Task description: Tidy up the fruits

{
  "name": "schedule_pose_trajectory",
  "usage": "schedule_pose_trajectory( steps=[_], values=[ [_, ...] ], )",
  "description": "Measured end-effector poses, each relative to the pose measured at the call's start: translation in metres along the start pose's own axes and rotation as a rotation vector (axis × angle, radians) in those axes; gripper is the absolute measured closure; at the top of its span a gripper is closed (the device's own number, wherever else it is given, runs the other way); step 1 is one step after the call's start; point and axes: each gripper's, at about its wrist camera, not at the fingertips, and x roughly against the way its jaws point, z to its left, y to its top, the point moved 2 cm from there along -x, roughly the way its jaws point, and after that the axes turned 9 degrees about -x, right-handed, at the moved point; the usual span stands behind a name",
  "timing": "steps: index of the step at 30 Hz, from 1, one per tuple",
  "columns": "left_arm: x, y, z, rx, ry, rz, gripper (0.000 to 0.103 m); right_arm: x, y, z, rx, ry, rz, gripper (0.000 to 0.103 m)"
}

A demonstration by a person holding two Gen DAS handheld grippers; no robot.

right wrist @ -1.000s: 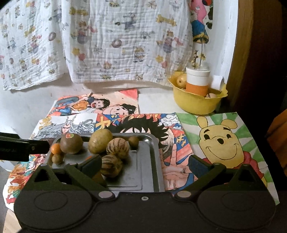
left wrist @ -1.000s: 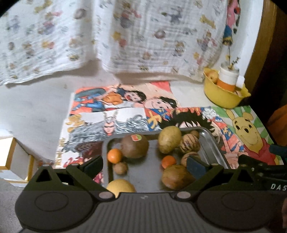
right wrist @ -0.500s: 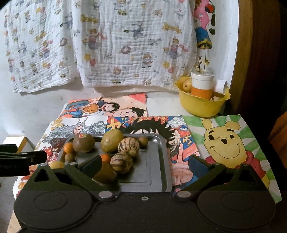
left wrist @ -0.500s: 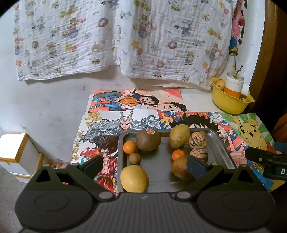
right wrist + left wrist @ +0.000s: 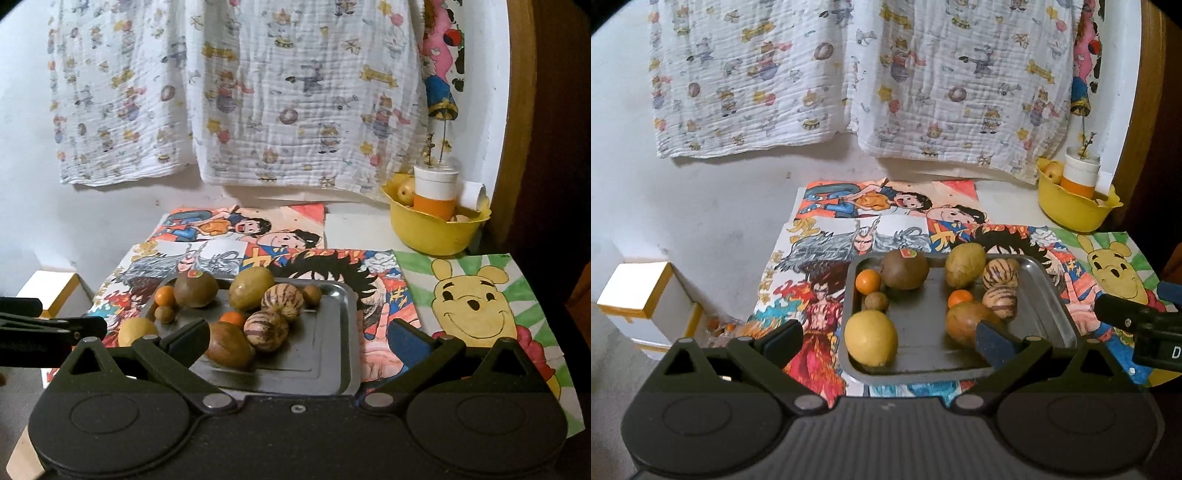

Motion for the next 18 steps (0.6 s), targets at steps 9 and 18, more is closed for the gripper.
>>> schedule_pose_trajectory(
  steps=[9,18],
  values=[
    [0.022,-0.021,-0.009,0.015,0.061,0.038,0.002,0.013,-0.026,-0.001,0.043,0.035,0.008,0.001],
    [0.042,-0.034,-0.002,0.012,0.066,0.042,0.001,0.033,-0.036,0.002,0.02,0.021,0.052,0.001]
  ],
)
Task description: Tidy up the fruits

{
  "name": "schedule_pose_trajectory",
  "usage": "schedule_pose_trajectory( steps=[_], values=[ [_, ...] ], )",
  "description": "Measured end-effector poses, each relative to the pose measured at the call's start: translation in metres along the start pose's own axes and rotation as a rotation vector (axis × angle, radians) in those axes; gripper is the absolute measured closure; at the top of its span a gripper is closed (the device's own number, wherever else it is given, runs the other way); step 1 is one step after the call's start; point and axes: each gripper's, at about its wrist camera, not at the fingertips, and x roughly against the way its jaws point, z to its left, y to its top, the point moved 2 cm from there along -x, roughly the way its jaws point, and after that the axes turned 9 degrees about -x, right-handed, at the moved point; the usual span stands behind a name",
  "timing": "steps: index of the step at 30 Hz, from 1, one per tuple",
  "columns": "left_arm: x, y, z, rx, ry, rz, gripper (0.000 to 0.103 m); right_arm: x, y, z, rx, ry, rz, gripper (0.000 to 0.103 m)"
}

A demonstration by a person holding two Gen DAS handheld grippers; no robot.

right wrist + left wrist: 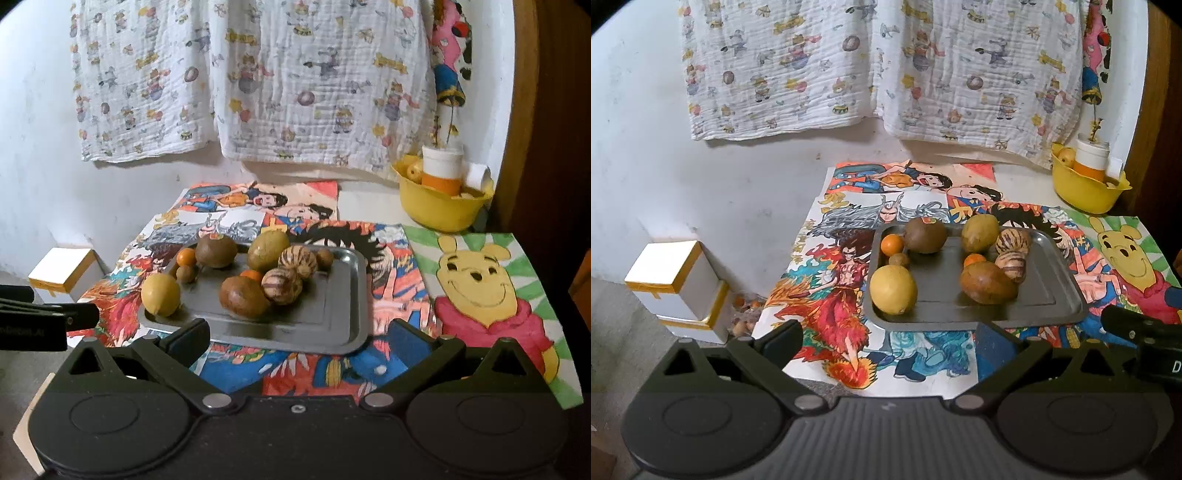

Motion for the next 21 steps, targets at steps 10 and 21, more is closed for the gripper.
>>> schedule_pose_trajectory(
  steps=[10,21],
  values=[
    [0.001,-0.016,0.022,-0.02,-0.03,-0.026,0.001,0.002,-0.01,0.016,-0.058,-0.018,-0.004,0.001],
    [-0.003,-0.027,0.027,-0.025,-0.041,-0.005,0.001,0.005,-0.02,0.019,-0.067,-0.042,0.019,0.001]
  ],
)
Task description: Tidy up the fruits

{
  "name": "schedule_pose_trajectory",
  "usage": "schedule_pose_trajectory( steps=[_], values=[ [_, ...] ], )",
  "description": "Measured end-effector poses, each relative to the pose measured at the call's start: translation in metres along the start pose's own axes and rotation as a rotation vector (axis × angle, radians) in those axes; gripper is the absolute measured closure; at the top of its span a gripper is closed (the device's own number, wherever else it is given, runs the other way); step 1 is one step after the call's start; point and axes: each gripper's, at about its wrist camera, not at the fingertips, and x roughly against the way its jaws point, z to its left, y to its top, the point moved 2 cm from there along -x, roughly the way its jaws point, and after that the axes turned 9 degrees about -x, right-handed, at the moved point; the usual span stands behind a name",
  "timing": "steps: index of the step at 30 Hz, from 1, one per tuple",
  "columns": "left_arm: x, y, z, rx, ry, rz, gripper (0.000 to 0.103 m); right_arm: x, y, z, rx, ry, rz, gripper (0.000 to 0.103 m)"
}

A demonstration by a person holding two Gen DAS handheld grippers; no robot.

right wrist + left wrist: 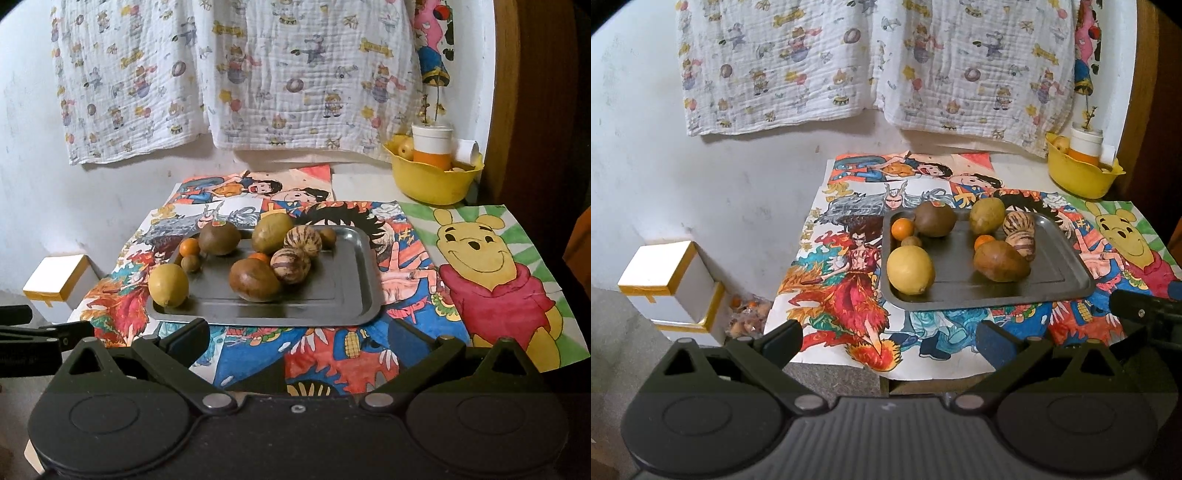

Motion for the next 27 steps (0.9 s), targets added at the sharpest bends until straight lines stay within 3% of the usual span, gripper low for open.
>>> schedule_pose_trajectory(
  steps=[27],
  values=[
    [0.0012,0.0004,-0.0009,0.006,-0.019,0.002,0.001,0.0056,0.0034,0.0022,0.01,0.018,0.033,0.001]
  ],
)
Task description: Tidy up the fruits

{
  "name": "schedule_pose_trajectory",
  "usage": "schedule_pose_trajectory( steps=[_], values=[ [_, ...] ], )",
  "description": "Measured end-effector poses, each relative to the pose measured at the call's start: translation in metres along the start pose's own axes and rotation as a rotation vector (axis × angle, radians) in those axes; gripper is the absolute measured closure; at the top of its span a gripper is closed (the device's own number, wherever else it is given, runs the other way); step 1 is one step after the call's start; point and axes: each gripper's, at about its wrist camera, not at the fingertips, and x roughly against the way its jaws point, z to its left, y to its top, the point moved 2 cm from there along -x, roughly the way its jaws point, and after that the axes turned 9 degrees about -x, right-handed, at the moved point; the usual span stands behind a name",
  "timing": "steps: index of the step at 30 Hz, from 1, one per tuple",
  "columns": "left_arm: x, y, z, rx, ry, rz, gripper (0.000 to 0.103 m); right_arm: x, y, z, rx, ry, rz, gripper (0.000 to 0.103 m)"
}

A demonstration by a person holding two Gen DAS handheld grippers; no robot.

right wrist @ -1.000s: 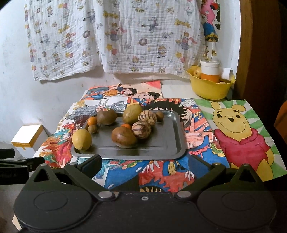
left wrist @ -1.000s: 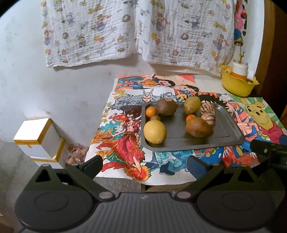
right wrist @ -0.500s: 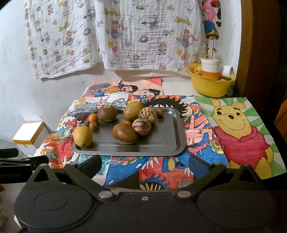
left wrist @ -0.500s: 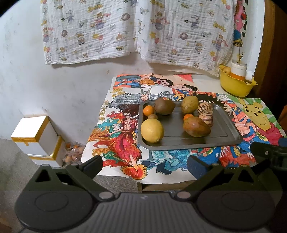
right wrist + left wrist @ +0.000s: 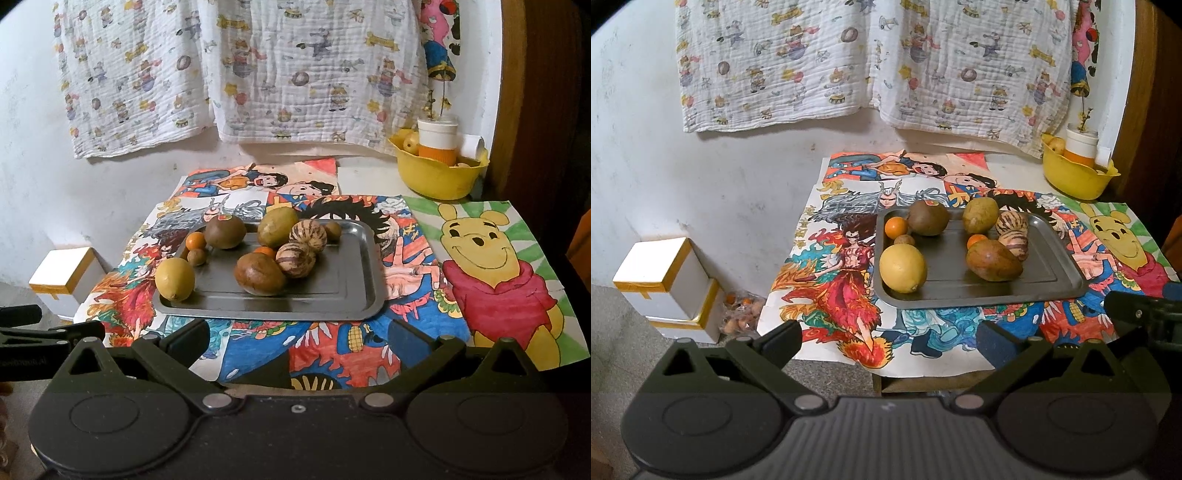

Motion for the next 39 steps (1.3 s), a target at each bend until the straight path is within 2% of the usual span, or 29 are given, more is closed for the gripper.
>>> schedule_pose_trajectory(
  steps=[13,39],
  values=[
    [0.0048,0.0018,0.0017,0.002,0.014,-0.008,0.001,-0.0014,0.0031,0.0059,-0.001,0.008,0.005,0.001],
    [-0.001,-0.0003,0.005,0.024,-0.006,0.007,0.001,-0.0084,0.0012,0.0057,-0.006,0.004,0.025,0.001]
  ],
)
